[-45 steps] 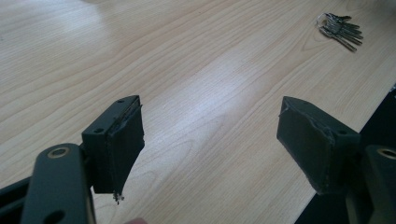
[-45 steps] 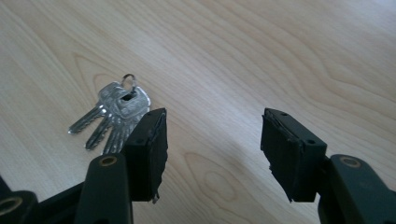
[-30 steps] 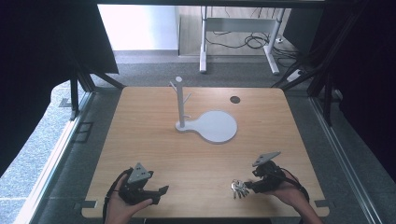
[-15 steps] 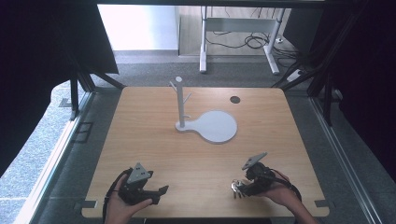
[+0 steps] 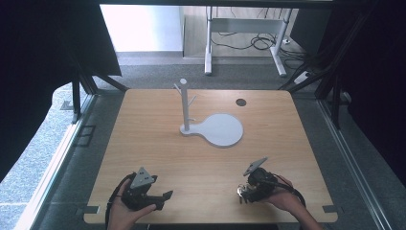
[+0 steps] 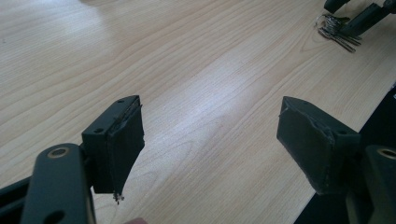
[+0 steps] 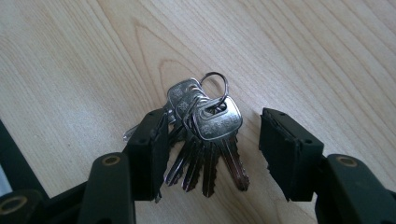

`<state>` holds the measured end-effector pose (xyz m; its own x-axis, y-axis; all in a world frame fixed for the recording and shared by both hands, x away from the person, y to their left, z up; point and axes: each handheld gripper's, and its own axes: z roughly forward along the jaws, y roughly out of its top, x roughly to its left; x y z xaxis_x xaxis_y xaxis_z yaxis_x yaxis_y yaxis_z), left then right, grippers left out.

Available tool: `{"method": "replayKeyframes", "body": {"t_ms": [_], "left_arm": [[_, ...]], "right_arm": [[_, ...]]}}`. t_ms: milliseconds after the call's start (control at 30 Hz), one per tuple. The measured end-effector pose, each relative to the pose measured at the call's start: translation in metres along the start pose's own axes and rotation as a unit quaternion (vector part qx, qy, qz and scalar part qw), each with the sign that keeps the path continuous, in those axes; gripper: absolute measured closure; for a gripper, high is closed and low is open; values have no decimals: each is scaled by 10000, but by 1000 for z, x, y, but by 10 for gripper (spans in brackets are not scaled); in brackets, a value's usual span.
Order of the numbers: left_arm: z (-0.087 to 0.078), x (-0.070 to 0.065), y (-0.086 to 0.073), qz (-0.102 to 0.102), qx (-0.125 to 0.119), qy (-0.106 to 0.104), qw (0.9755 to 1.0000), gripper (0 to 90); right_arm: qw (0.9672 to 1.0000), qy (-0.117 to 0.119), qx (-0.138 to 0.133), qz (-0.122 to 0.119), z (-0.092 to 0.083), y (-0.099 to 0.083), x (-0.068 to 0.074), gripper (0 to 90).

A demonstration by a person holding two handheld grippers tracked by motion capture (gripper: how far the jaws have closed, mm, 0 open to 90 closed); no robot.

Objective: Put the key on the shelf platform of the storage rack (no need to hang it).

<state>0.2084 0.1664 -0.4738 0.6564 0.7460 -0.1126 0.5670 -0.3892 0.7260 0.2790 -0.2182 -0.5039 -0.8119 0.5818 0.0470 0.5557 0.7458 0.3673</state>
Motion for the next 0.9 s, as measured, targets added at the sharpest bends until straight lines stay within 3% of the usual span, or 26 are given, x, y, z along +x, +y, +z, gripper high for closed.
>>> {"method": "replayKeyframes", "body": {"t_ms": [567,900], "left_arm": [[-1,1,0,33,-6,8,10000,234],[-2,1,0,35,-13,7,10000,234]], "right_arm": [[9994,-196,257,-113,2,5,4,526],[9992,-196,349,-44,0,6,4,657]]}}
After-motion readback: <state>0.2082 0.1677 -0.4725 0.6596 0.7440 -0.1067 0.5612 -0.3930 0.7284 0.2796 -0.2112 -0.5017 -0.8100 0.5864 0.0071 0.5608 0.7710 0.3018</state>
